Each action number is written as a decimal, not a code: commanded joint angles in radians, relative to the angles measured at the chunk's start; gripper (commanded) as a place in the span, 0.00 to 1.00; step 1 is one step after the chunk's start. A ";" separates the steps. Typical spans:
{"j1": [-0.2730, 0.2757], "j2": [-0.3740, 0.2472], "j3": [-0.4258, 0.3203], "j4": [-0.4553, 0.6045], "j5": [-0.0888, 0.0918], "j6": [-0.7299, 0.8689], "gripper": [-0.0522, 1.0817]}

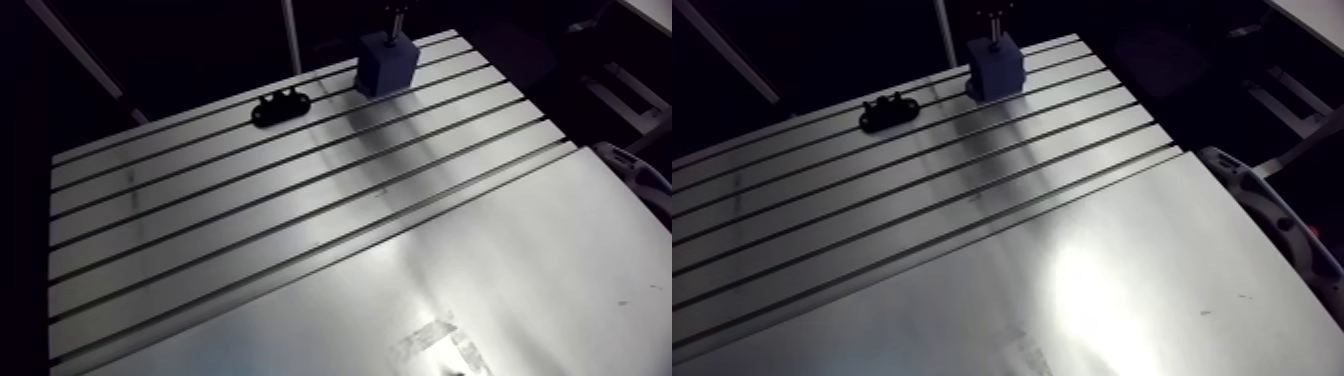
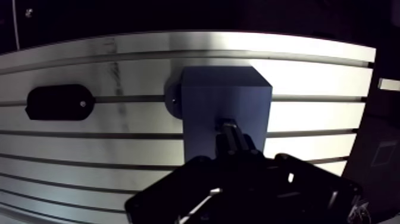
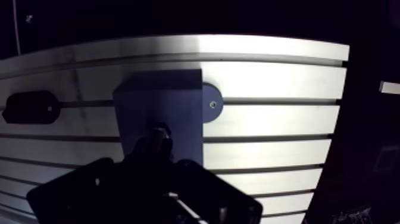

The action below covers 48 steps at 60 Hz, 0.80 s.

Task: Pick up the M10 bolt and insert it into the hex recess until seated.

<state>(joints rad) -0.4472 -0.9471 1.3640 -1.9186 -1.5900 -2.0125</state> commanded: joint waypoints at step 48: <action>-0.001 0.003 0.005 -0.001 0.000 0.001 1.00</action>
<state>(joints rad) -0.4480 -0.9446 1.3668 -1.9198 -1.5896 -2.0126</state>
